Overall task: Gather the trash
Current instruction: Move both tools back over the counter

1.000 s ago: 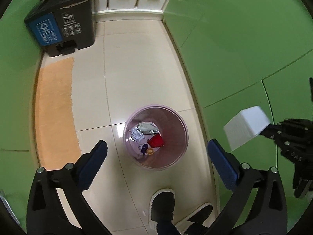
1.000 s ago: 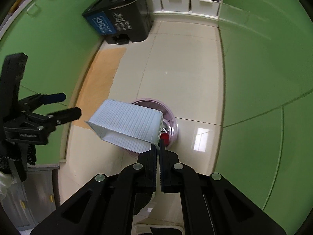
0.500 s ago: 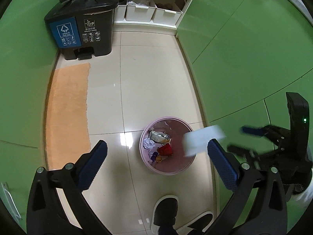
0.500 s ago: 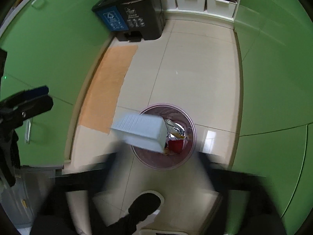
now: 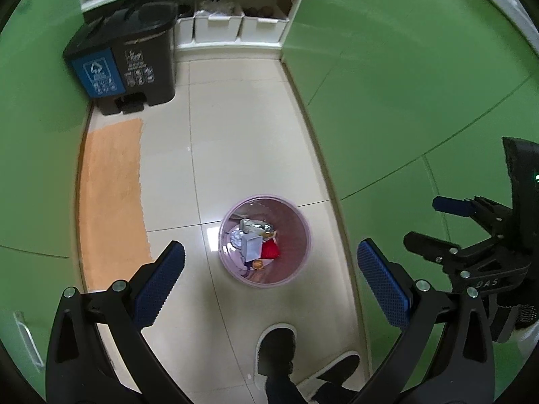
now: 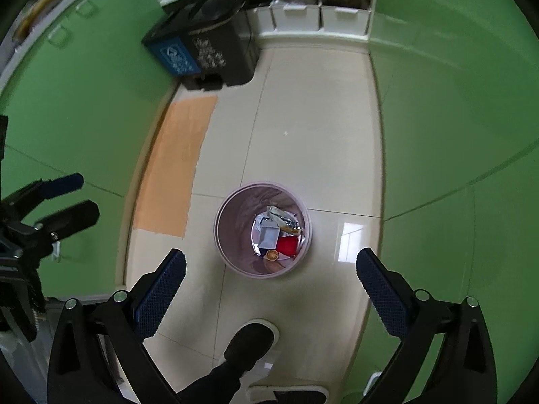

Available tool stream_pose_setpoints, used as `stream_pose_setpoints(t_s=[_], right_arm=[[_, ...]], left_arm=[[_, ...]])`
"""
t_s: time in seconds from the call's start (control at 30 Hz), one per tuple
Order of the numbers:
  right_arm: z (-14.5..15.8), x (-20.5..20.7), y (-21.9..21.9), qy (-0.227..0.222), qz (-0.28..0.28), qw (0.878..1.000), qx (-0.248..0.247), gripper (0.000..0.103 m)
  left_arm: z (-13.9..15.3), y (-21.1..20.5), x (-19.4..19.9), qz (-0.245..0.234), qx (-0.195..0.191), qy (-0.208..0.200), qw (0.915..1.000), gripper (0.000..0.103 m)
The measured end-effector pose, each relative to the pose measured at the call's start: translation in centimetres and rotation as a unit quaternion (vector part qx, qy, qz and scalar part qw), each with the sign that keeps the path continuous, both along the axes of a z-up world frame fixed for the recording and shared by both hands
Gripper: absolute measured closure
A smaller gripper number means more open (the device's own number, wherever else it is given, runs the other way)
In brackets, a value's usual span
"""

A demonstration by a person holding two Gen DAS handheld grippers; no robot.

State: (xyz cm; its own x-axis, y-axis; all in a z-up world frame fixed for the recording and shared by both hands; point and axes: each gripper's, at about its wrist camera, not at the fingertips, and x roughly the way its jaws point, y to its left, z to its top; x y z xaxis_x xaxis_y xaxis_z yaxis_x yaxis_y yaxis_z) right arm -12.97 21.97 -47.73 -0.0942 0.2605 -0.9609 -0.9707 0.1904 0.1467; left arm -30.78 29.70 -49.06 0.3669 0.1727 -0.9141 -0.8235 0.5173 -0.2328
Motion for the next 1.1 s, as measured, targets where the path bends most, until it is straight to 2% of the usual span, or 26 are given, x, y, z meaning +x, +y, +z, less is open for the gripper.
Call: stream_pose_setpoints(t_s=[0.17,0.4,0.57,0.67,0.87,1.0,1.1], right_arm=[[8.5,0.4,-2.6,-0.001,-0.018,0.999,0.03,0.006],[24.2,0.9,-7.6,-0.01,-0.055,0.993,0.1,0.006],[32.2,2.5,-11.4,-0.026,-0.084,0.986,0.139,0.006],[36.0,3.8,-14.5,-0.04,-0.116,0.98,0.157,0.006],[40.7,7.3,-22.2,-0.077,-0.2,0.961,0.176,0.006],[42.3,9.9,-27.7,-0.1,-0.266,0.943,0.175,0.006],[43.1,11.8,-32.5,-0.118,-0.32,0.924,0.172,0.006]], left_arm=[[7.7,-2.1,1.5,-0.02,0.018,-0.008,0.9996,0.003],[21.8,-5.9,3.8,-0.057,0.057,-0.029,0.9963,0.003],[30.1,-8.8,6.4,-0.099,0.087,-0.05,0.99,0.003],[33.5,-10.6,8.4,-0.129,0.096,-0.065,0.9847,0.003],[37.5,-14.2,13.6,-0.205,0.1,-0.095,0.969,0.003],[39.2,-17.7,18.1,-0.269,0.099,-0.114,0.9511,0.003],[39.9,-20.1,21.2,-0.308,0.097,-0.123,0.9382,0.003]])
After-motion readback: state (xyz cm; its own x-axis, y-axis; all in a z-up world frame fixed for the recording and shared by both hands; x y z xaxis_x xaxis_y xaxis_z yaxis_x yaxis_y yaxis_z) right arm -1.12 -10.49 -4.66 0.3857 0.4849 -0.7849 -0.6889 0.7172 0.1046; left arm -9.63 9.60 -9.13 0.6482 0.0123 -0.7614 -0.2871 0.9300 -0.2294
